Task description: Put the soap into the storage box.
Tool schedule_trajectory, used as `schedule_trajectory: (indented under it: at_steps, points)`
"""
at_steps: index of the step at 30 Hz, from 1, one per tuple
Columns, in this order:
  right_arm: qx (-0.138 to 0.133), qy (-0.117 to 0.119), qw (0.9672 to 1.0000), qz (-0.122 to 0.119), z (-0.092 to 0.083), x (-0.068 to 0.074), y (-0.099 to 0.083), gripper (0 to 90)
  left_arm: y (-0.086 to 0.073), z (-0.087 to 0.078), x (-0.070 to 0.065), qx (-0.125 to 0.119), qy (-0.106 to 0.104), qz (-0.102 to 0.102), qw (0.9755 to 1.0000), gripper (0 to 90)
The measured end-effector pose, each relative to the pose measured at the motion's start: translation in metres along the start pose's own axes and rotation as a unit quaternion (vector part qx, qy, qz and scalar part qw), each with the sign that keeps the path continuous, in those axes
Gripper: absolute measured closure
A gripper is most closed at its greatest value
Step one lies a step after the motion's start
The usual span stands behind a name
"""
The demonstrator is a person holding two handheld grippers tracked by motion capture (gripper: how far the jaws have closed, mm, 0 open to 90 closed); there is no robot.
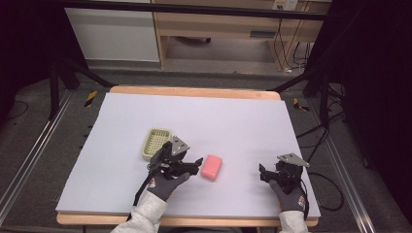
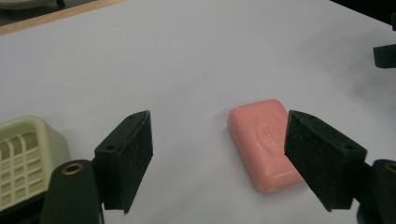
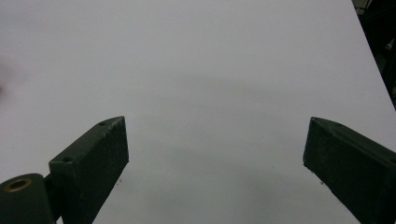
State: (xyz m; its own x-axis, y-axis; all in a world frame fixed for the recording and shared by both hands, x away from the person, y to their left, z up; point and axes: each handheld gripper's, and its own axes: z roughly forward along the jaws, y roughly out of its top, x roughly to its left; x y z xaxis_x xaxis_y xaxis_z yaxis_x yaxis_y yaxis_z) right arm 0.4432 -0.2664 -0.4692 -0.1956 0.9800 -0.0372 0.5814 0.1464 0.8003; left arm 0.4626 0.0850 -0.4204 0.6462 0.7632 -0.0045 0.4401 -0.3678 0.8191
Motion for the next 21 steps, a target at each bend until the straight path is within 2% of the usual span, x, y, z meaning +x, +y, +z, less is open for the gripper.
schedule_trajectory:
  at_steps: [21]
  points:
    - [0.001,0.0,1.0,0.001,0.0,0.0,0.0,7.1,0.005,0.023,-0.016,0.007,-0.006,0.006,0.9999,22.6]
